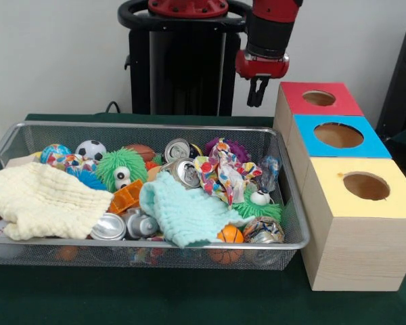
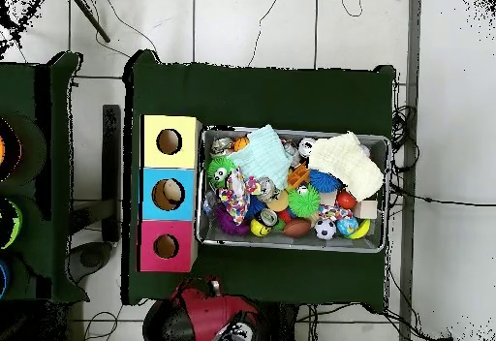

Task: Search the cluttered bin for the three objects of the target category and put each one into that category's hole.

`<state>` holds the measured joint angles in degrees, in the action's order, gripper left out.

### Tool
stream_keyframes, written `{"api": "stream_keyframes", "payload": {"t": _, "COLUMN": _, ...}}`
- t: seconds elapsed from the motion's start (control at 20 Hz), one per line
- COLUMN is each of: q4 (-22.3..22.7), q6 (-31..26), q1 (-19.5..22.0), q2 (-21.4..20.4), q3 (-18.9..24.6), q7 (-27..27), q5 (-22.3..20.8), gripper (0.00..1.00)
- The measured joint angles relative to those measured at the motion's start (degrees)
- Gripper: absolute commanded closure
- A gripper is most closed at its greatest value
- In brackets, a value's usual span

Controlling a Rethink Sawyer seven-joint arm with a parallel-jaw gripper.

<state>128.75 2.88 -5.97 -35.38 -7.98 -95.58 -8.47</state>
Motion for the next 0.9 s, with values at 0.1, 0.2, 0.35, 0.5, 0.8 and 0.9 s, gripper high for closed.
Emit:
{"api": "stream_keyframes", "payload": {"t": 0.1, "q4": 1.2, "q6": 0.0, "q1": -0.8, "q2": 0.0, "q3": 0.1, "q7": 0.0, "q5": 0.0, "gripper": 1.0}}
{"api": "stream_keyframes", "payload": {"t": 0.2, "q4": 2.7, "q6": 0.0, "q1": -1.7, "q2": 0.0, "q3": 0.2, "q7": 0.0, "q5": 0.0, "gripper": 1.0}}
{"api": "stream_keyframes", "payload": {"t": 0.35, "q4": 3.7, "q6": 0.0, "q1": -3.1, "q2": 0.6, "q3": 0.2, "q7": 0.0, "q5": 0.0, "gripper": 1.0}}
{"api": "stream_keyframes", "payload": {"t": 0.5, "q4": 4.5, "q6": 0.0, "q1": -3.9, "q2": 1.3, "q3": 0.2, "q7": 0.0, "q5": 0.0, "gripper": 1.0}}
{"api": "stream_keyframes", "payload": {"t": 0.8, "q4": 6.4, "q6": 0.6, "q1": -2.5, "q2": 2.8, "q3": 0.2, "q7": 0.0, "q5": -0.4, "gripper": 1.0}}
{"api": "stream_keyframes", "payload": {"t": 0.9, "q4": 6.9, "q6": 0.8, "q1": -1.7, "q2": 3.0, "q3": 0.1, "q7": 0.0, "q5": -0.8, "gripper": 1.0}}
